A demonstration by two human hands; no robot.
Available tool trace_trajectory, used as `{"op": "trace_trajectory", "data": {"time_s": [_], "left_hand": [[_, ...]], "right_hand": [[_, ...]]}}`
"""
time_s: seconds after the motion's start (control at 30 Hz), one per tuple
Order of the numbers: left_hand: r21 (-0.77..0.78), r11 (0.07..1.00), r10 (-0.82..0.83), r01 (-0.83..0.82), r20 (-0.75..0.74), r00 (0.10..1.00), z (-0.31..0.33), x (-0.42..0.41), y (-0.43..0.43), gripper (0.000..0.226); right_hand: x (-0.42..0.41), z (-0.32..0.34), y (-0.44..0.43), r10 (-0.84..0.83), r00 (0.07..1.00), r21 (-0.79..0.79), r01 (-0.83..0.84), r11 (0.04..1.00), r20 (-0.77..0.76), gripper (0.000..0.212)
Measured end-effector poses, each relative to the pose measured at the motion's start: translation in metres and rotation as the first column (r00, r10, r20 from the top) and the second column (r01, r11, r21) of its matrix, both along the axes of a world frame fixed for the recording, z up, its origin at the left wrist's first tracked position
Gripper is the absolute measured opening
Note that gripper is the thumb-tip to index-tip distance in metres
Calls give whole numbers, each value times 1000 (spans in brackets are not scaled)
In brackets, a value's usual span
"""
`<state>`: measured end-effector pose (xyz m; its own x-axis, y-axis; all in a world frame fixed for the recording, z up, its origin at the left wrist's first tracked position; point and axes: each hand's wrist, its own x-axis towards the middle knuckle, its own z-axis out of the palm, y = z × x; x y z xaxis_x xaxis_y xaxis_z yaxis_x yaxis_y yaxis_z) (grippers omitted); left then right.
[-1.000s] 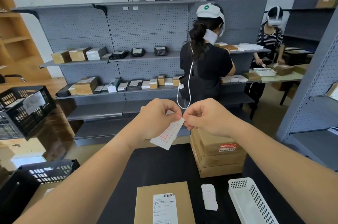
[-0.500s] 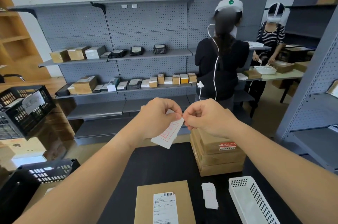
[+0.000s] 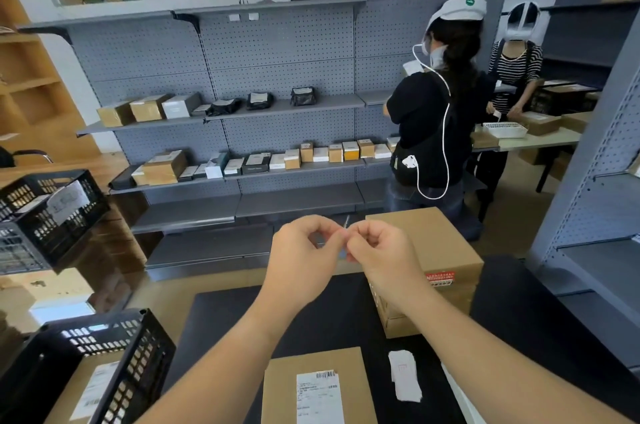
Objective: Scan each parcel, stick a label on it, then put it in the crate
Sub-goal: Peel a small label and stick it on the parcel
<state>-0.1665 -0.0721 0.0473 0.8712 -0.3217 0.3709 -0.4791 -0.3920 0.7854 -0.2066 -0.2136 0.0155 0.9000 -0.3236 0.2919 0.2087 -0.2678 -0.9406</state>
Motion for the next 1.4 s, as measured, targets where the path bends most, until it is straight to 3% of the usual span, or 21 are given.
{"op": "trace_trajectory", "data": {"time_s": [0.33,0.6,0.9,1.1,1.23,1.4], "left_hand": [[25,999,21,-19,-71,997,-7,-5,-2,11],[-52,999,1,-11,-178,984,-14,-1,-3,13],[-132,991,-39,7,-239,970,-13,1,1,10],[-90,995,8,-29,-233,973,-14,3,3,15],[-67,997,19,-33,-203,979,-16,4,5,16],[-156,988,-39,1,-241,970,-17,3,5,7]], "right_hand": [[2,-14,-2,-50,998,-111,55,992,48,13],[0,-15,-3,-24,994,-212,46,976,104,15],[4,-14,-2,6,993,-229,22,973,121,15],[6,-15,0,19,994,-274,12,962,110,13],[7,-15,1,-5,997,-238,25,971,83,14],[8,-16,1,-29,998,-186,38,982,48,13]]}}
